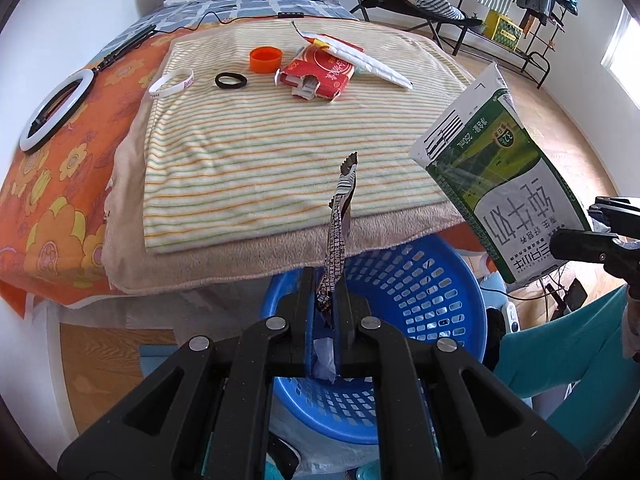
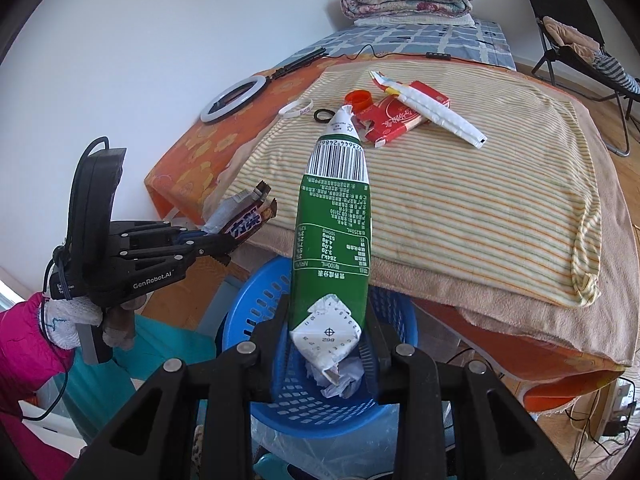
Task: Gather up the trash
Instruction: 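Carry wrapper and milk carton to the blue basket and open both tools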
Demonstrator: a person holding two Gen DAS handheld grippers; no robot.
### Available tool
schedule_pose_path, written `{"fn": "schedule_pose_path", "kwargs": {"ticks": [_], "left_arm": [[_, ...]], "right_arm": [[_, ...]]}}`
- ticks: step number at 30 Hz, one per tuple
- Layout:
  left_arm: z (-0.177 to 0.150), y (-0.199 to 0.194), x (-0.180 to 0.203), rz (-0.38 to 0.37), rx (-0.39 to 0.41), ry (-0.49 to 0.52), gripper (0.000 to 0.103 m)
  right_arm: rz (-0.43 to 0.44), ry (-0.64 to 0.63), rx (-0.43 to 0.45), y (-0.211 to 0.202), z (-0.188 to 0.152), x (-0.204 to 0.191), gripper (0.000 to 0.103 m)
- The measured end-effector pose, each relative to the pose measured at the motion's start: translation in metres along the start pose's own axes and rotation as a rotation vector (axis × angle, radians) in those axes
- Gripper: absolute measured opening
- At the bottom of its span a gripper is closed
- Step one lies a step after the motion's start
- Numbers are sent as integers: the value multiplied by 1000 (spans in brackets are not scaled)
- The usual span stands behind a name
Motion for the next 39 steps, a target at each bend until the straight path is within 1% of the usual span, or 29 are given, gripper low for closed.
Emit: {"fn": "schedule_pose_path", "kwargs": {"ticks": [9,16,25,34,36,39], "left_arm": [[-28,23,10,-17,-71,17,5],[-47,45,10,-22,-152,17,5],[-66,66,11,-20,-235,22,5],[-69,70,11,-22,-250,20,5],[-69,70,11,-21,-248,21,5],[-68,71,13,-20,-250,22,5]], "right_arm": [[5,-13,-69,20,-25,-7,31],[19,-29,-133,40,-41,-12,31],[29,-53,-204,64,-54,-17,31],[30,-42,-233,72,-59,-12,31],[33,-35,-239,73,-60,-11,34],[26,-34,-237,74,-60,-10,35]]}}
Point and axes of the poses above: each gripper's, at about its wrist camera, not at the fingertips, and y roughly the way its jaws point, x to its right, z to its top, the point moved 3 cm from there along y, roughly the way its jaws point, and after that the axes turned 4 degrees about -z, right-handed, at the moved point
